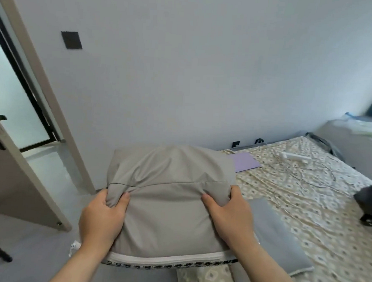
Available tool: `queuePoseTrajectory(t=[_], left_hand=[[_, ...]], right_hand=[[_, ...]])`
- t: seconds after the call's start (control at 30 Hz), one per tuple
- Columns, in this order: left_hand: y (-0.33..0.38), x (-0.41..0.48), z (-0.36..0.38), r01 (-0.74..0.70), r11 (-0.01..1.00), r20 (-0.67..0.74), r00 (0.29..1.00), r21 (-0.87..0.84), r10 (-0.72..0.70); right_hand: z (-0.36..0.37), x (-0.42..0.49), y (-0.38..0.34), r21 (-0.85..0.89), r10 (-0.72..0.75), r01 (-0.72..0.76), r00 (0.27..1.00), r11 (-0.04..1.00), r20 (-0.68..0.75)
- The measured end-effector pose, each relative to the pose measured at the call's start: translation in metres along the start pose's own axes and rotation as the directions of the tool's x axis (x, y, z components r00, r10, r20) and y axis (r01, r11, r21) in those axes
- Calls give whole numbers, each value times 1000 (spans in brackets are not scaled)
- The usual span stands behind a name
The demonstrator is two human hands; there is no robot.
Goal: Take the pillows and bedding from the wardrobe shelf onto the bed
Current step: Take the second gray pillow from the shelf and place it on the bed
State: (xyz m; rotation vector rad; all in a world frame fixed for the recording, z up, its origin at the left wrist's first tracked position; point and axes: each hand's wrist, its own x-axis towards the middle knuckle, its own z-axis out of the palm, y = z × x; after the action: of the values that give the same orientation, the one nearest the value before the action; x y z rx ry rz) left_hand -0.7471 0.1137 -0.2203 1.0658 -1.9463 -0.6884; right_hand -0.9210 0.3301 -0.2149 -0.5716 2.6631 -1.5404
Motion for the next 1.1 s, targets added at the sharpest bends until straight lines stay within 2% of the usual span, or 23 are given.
queuePoseTrajectory(t=[0.23,0.4,0.53,0.7,0.9,1.1], left_hand=[[11,88,96,-82,993,190,977,-86,97],[21,145,156,-129,980,325,930,-152,173],[36,178,215,-198,958,458,846,-206,274],[64,168,283,-260,925,582,720,-278,378],[99,132,351,-312,900,689,579,-306,435],[131,95,415,-356,879,752,471,-316,461]], right_hand=[[18,63,13,-52,120,-133,974,990,-193],[35,98,15,-68,218,-251,925,966,-310],[40,116,27,-40,305,-358,844,933,-441],[20,116,57,-13,398,-488,726,873,-560],[-15,110,101,51,486,-592,605,804,-631],[-32,114,162,140,569,-660,496,738,-656]])
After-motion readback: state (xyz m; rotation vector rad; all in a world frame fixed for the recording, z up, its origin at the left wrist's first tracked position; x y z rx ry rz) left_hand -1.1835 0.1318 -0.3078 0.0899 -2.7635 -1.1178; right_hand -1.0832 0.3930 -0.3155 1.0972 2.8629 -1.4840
